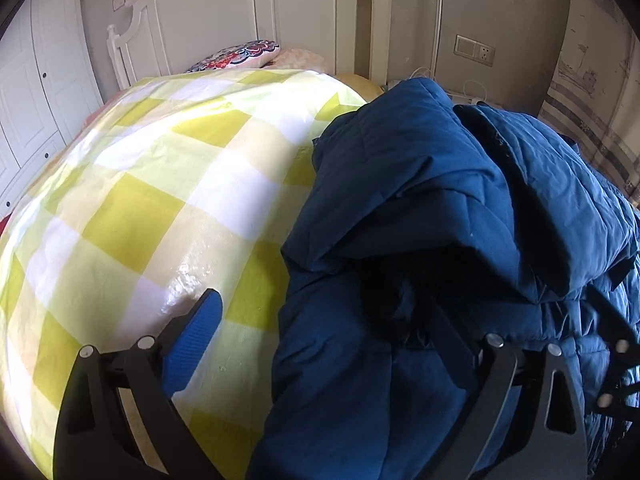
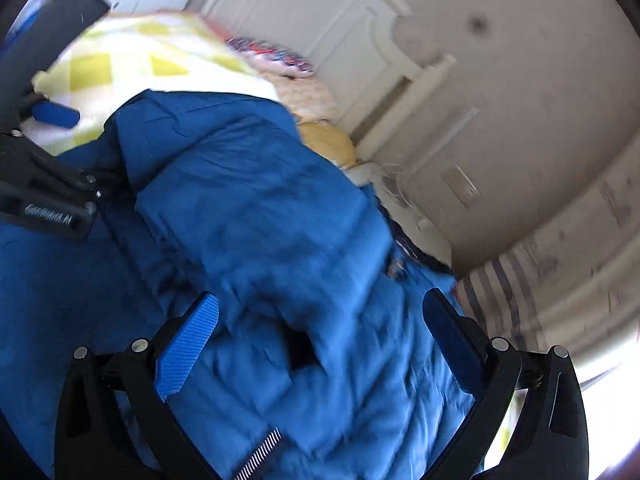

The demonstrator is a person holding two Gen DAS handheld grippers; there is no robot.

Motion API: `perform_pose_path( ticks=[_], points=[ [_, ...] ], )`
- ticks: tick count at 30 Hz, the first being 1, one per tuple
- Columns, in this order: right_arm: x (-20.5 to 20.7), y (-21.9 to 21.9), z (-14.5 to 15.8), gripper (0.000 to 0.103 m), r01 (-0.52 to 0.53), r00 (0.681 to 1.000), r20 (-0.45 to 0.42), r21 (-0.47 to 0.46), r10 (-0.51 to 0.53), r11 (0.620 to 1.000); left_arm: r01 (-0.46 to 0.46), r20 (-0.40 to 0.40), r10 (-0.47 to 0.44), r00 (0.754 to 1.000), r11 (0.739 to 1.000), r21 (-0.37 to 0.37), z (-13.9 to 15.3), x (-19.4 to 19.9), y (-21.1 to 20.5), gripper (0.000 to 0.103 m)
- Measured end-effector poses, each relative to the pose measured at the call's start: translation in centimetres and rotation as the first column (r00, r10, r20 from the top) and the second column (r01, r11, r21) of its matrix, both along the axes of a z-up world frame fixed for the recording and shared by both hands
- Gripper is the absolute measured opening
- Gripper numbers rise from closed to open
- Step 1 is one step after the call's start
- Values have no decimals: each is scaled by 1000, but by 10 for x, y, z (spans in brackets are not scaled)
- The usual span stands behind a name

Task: Fold large clothes

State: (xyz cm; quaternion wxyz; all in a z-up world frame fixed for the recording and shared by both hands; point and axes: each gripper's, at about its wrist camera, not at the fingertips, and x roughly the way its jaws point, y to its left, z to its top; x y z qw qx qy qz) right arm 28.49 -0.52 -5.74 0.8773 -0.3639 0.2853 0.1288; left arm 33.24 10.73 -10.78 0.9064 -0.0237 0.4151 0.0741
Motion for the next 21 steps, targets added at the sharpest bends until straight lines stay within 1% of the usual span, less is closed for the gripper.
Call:
perform_pose_path(
  ticks=[2,3,4,5,6,7,8,9,10,11,12,13,14,15,16,17,18,19,20,21],
  points=[
    [6,17,-5,92,-25,1000,5,-29,25,999,0,0,0,1000,1000,0,-1,0,0,98],
    [9,24,-7,88,-36,999,13,-43,36,998,0,0,0,1000,1000,-1,-1,0,1,98],
    [10,28,-7,73,-51,999,5,-40,51,998,0,0,0,1000,1000,-2,-1,0,1,98],
    [11,31,-6,63,-68,998,-13,-20,67,997,1,0,-1,1000,1000,-7,-1,0,2,98],
    [12,29,-3,56,-72,997,-29,12,72,997,1,-1,-1,1000,1000,-11,-1,0,2,98],
    [11,23,4,46,-61,998,-19,68,63,996,1,-1,-1,1000,1000,-16,-2,0,3,98],
    [13,15,12,41,-55,998,-9,119,56,991,1,-1,-1,1000,1000,-19,-2,0,3,99],
    [13,2,24,35,-32,999,-1,197,33,980,0,-2,0,1000,1000,-24,-3,0,4,99],
    [12,-19,38,33,4,1000,1,304,-5,953,0,-3,0,1000,1000,-30,-3,0,5,99],
    [13,-40,50,33,38,999,-12,406,-36,913,0,-3,0,1000,999,-33,-3,0,6,99],
    [15,-68,60,33,84,996,-38,518,-75,851,0,-4,0,1000,999,-37,-3,0,7,99],
    [17,-97,66,33,133,991,-68,615,-116,777,0,-4,0,1000,999,-39,-4,0,8,99],
    [18,-139,69,33,204,978,-117,720,-173,663,0,-5,0,1000,999,-42,-4,0,8,99],
    [20,-164,66,33,255,965,-162,769,-208,586,0,-5,0,1000,999,-44,-4,0,9,99],
    [21,-190,59,33,320,944,-225,806,-242,499,0,-5,-1,1000,999,-45,-4,0,9,99],
    [26,-221,44,33,410,908,-321,816,-271,407,0,-5,-1,1000,999,-46,-4,0,9,99],
    [30,-241,29,34,482,871,-393,799,-293,359,0,-5,-1,1000,999,-45,-4,0,9,99],
    [34,-260,9,35,563,821,-474,763,-318,317,1,-4,-1,1000,999,-45,-4,0,9,99],
    [35,-271,-5,35,604,792,-522,746,-316,280,0,-5,0,1000,999,-45,-4,0,9,99],
    [37,-282,-22,36,619,781,-564,755,-267,216,0,-4,-1,1000,999,-43,-4,0,9,99]
  ],
)
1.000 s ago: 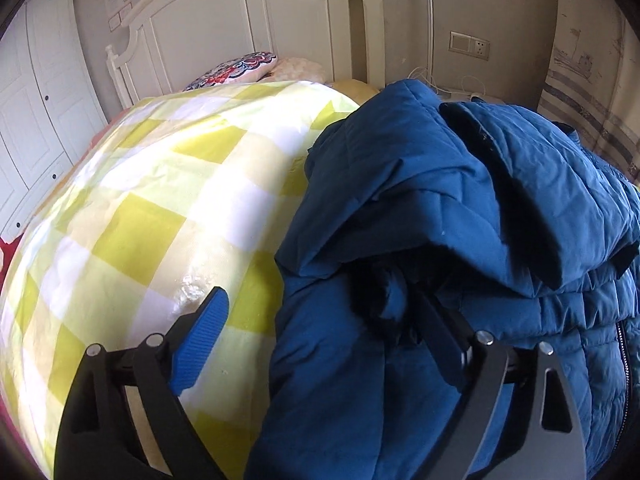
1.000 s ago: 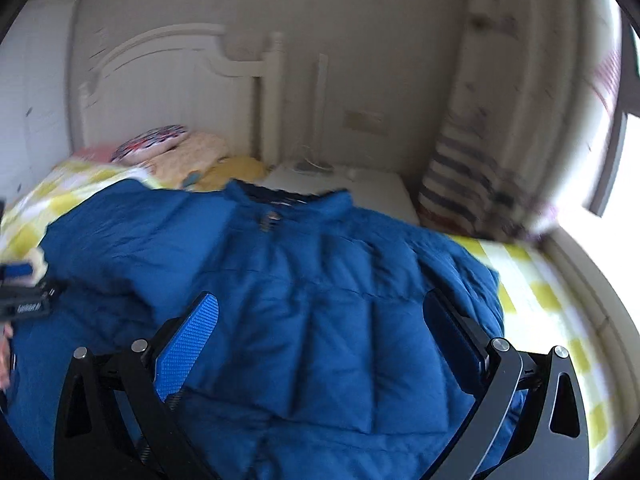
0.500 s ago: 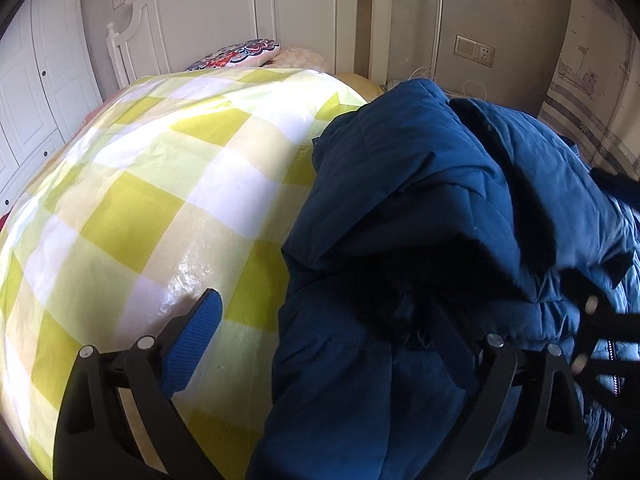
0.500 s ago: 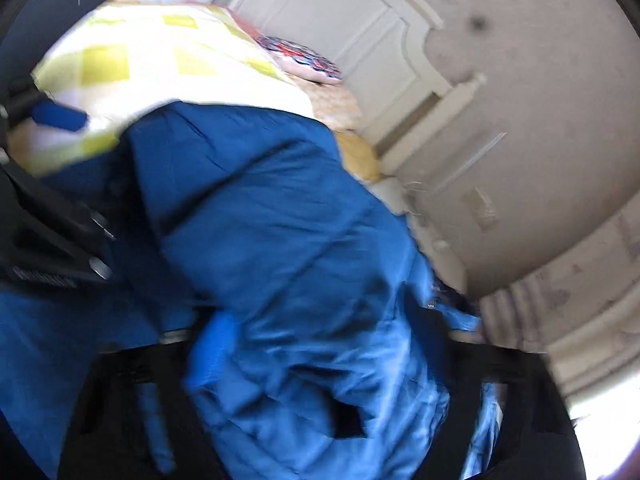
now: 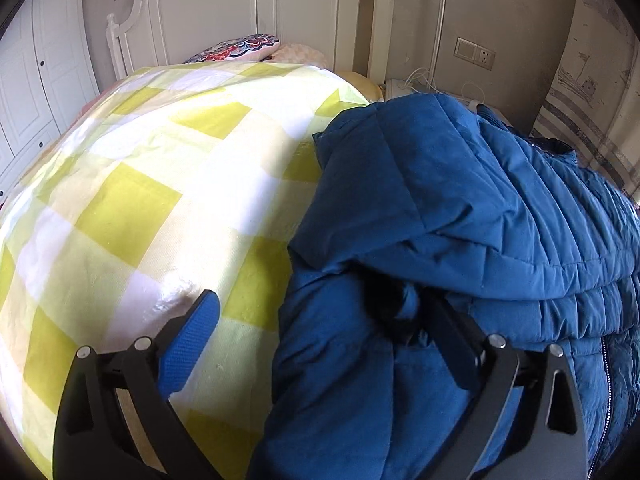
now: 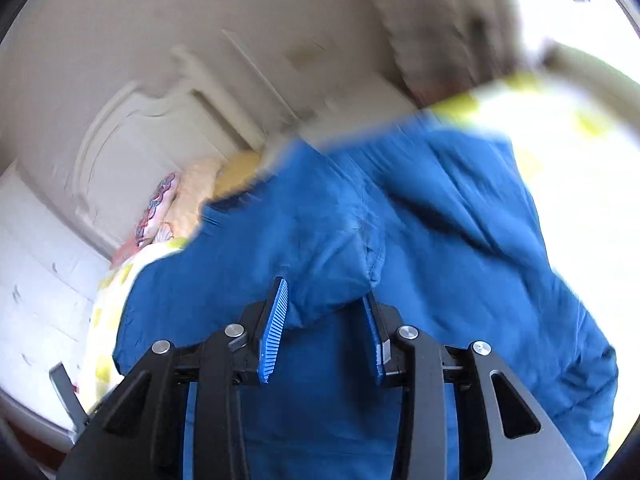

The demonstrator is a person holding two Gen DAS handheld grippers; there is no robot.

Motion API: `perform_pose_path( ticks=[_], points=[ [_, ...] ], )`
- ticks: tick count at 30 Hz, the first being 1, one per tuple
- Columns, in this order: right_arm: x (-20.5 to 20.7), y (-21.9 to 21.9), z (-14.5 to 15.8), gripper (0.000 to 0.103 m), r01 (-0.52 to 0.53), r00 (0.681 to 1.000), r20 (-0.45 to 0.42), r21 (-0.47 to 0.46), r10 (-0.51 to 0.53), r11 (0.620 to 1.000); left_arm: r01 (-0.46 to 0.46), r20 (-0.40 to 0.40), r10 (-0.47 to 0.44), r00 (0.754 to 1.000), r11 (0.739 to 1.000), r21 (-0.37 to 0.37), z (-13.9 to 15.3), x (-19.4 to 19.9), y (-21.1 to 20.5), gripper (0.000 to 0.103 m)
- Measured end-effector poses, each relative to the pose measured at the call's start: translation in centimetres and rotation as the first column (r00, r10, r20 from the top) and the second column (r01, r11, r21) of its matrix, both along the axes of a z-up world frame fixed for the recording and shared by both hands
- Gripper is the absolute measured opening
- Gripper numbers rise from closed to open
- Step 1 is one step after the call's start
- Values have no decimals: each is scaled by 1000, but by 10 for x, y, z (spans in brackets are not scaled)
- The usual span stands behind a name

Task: Fold large clothes

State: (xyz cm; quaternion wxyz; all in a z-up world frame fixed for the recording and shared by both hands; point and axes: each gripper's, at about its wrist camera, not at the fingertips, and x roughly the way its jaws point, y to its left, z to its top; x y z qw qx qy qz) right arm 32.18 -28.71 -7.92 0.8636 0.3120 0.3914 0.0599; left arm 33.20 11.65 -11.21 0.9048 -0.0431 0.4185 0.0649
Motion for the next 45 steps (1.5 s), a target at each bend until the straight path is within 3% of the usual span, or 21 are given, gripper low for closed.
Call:
perform_pose_path(
  ticks=[1,3,5,6,7,11,13,14,16,19,21,24,26,30,33,36,38,41,45],
  points=[
    [0,-7,-11,37,3,1000,6,73,-3,997,-1,0,1,1000,1000,1,0,0,0,100],
    [-1,-9,-15,42,7,1000,21,103,-9,995,-2,-1,2,1000,1000,2,0,0,1,100],
    [4,-4,-12,63,-21,999,33,102,17,995,-3,-2,3,1000,1000,3,0,0,1,100],
    [4,-2,-7,83,-41,998,48,102,37,994,-3,-2,3,1000,1000,4,0,0,1,100],
    [6,0,-4,90,-46,997,69,99,39,994,-3,-2,3,1000,1000,4,0,0,1,101],
    [24,16,4,87,-60,996,71,-6,60,998,-2,-3,2,1000,1000,2,1,0,2,101],
    [31,17,0,64,-33,997,64,-16,34,999,-3,-1,3,1000,1000,3,1,0,2,101],
    [31,17,-1,58,-31,997,71,-4,31,1000,-4,0,4,1000,1000,6,1,0,2,101],
    [13,14,2,39,-23,992,122,21,20,1000,-5,3,5,1000,1000,11,1,-1,1,101],
    [-17,12,33,31,-10,973,232,-9,12,1000,-5,2,5,1000,1000,10,1,-1,0,101],
    [-36,8,48,31,1,966,260,-28,6,1000,-5,3,5,1000,1000,7,1,-2,1,101],
    [-51,1,46,31,10,971,237,-34,-1,999,-5,1,5,1000,1000,1,0,-2,2,101],
    [-56,-1,32,31,22,980,198,-64,-8,998,-5,2,5,1000,1000,0,0,-2,3,101],
    [-50,-7,-8,32,10,999,49,-13,-10,1000,-4,1,4,1000,1000,-4,1,-2,4,101],
    [-59,-17,2,44,69,997,36,2,-69,998,-5,1,5,1000,1000,-8,1,-2,5,101],
    [-85,-16,36,45,218,967,165,-151,-193,964,-4,0,4,1000,1000,-3,1,-3,5,101],
    [-82,6,60,45,169,967,232,-264,-107,950,-4,0,4,1000,1000,-1,2,-2,4,101],
    [-58,52,71,45,17,978,195,-418,71,908,-4,3,4,1000,1000,4,3,-3,4,101],
    [-21,103,46,45,-117,979,67,-587,193,801,-6,17,6,1000,1000,4,5,-6,2,101]
  ],
)
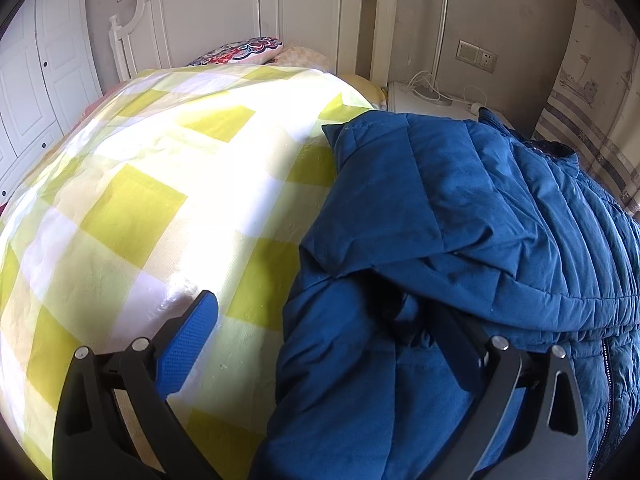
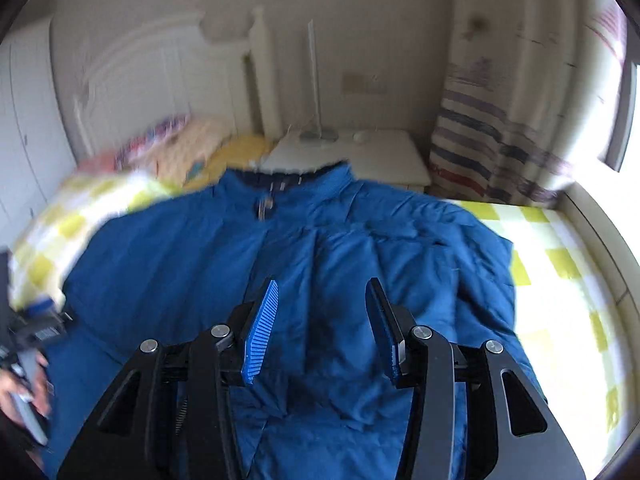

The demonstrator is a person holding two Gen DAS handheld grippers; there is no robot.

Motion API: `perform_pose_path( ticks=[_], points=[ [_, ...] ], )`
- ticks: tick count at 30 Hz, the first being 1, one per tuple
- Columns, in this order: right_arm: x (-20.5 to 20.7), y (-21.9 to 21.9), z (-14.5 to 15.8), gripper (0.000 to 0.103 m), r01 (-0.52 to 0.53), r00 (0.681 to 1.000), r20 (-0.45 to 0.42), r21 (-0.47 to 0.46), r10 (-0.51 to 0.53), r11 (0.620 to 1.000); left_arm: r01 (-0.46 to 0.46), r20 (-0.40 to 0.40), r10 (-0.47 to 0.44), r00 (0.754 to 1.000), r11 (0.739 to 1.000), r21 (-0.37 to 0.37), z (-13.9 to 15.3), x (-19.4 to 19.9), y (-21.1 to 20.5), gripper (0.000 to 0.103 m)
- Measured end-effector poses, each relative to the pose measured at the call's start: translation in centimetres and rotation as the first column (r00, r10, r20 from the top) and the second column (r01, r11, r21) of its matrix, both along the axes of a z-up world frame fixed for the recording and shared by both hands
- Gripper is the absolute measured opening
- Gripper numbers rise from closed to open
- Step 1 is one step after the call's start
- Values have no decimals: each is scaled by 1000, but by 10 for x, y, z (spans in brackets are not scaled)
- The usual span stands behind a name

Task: Fold large clothes

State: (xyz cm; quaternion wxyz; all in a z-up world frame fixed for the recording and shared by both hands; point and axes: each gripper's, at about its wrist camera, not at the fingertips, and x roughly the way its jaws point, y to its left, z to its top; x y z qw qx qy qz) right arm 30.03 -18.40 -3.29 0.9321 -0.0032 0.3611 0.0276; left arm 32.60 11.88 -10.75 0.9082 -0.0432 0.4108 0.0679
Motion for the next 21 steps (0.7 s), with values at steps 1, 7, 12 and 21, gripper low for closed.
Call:
perform_pose_path(
  ticks=[1,7,12,21],
  points=[
    [5,6,-11,47,3,1000,-27,-59,-5,998,-3,16,3,1000,1000,4,3,-3,0,101],
    [0,4,-41,50,-5,999,-40,-136,0,991,-219,314,176,933,970,107,66,-51,-1,98],
    [7,9,-45,52,-2,999,-42,-167,-5,986,-7,367,14,930,1000,-21,116,-33,-22,100],
    [9,0,-40,52,-7,999,-43,-118,2,993,241,-11,-242,970,965,101,10,52,-101,101]
  ],
)
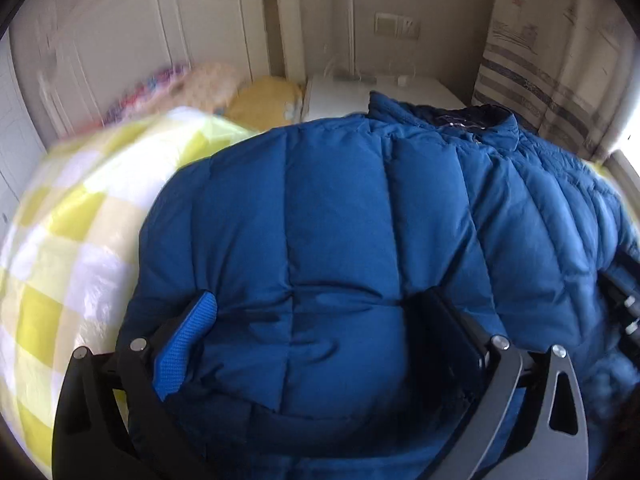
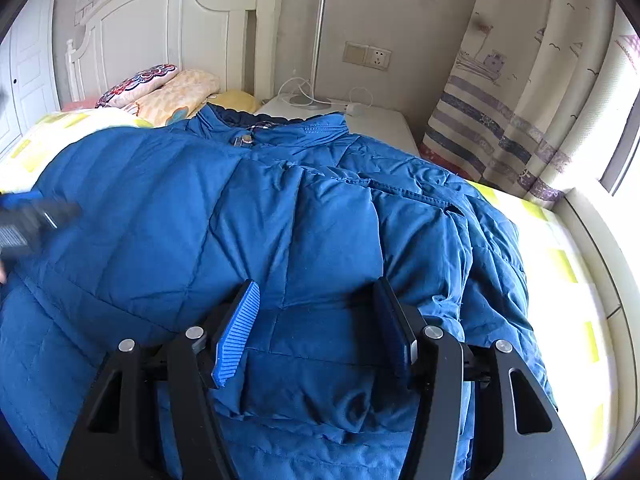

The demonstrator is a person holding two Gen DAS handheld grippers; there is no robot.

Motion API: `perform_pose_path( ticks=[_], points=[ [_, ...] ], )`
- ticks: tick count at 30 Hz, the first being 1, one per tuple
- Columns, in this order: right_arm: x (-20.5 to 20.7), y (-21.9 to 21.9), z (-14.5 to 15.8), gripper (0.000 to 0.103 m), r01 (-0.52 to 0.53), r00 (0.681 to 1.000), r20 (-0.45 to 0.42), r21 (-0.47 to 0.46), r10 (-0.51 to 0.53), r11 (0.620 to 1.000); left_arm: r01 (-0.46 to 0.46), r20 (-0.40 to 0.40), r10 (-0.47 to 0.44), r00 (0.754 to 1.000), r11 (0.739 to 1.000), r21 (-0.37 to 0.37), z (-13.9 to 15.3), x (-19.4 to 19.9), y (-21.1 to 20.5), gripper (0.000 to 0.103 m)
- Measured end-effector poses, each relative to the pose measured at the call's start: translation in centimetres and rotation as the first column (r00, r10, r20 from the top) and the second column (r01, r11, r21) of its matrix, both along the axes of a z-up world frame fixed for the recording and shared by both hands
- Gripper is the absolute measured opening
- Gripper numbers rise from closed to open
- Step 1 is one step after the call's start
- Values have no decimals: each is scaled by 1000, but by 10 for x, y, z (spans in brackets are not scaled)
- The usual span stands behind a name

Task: Fold large clothes

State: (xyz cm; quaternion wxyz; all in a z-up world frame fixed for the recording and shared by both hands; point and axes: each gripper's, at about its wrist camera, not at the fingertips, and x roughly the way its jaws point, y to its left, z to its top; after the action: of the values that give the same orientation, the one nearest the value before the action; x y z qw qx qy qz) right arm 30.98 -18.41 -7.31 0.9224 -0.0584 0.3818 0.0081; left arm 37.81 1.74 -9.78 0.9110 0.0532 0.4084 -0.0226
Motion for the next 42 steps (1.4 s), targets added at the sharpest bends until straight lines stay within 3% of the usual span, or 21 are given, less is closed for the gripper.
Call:
perform_pose_path(
  ticks=[2,6,9,12,14,15,17,19,23,26,27,28,29,35,40,42],
  points=[
    [0,0,1,54,-1,1000,-1,2,1,1000,-2,-19,2,1000,1000,1,8,0,0,100],
    [1,-1,1,56,-1,1000,3,19,1,1000,-8,72,11,997,999,-51,49,3,-6,100],
    [0,-2,2,61,10,1000,7,25,-10,1000,63,70,-59,996,996,-65,64,22,-39,100],
    [0,-3,2,62,9,1000,7,35,-9,999,116,-5,-116,993,992,-42,52,49,-81,100],
    [0,-3,2,63,8,1000,7,33,-8,999,147,-79,-146,986,989,14,25,63,-107,101],
    [0,-3,2,64,9,1000,7,34,-9,999,141,-77,-137,988,989,49,16,64,-111,101],
    [0,-3,2,65,8,1000,9,37,-8,999,133,-64,-130,989,990,43,12,62,-112,101],
    [0,-3,2,69,3,1000,7,40,-4,999,126,-53,-126,991,992,-13,23,59,-101,101],
    [0,-4,2,74,-5,1000,5,53,5,999,33,23,-33,999,999,8,40,71,-67,101],
    [0,-3,2,75,-6,1000,5,56,5,998,-81,-57,77,995,995,-58,33,95,-20,100],
    [0,-3,2,76,-5,1000,4,55,5,998,-103,-126,91,988,991,-90,23,105,-4,100],
    [0,-2,2,76,-6,1000,4,54,6,999,-90,-176,66,982,987,-133,12,112,6,101],
    [0,-2,2,76,-7,1000,4,54,7,999,-61,-173,33,984,985,-164,7,113,11,101],
    [0,-2,2,80,-6,1000,5,50,6,999,32,-46,-46,998,964,-265,37,65,18,100],
    [0,-3,2,83,-6,1000,7,51,6,999,29,-78,-40,996,989,-147,19,21,11,100],
    [-1,-3,2,84,-5,1000,9,48,5,999,61,-26,-62,998,997,-37,6,9,2,101]
  ],
)
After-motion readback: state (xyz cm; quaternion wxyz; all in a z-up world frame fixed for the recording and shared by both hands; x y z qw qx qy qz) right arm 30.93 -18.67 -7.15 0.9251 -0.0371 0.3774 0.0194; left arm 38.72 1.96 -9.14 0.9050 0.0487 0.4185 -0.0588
